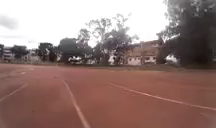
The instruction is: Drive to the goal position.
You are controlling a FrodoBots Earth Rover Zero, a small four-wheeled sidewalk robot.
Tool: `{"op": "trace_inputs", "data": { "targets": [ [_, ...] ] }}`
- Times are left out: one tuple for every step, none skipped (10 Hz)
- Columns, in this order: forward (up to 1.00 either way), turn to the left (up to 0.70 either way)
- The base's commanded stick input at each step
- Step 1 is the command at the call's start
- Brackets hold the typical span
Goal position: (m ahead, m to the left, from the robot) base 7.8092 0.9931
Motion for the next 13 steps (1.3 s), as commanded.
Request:
{"op": "trace_inputs", "data": {
  "targets": [
    [0.7, 0.0],
    [0.7, 0.0],
    [0.7, 0.0],
    [0.7, 0.0],
    [0.7, 0.0],
    [0.7, 0.0],
    [0.7, 0.0],
    [0.7, 0.0],
    [0.7, 0.0],
    [0.7, 0.0],
    [0.7, 0.0],
    [0.7, 0.0],
    [0.7, 0.0]
  ]
}}
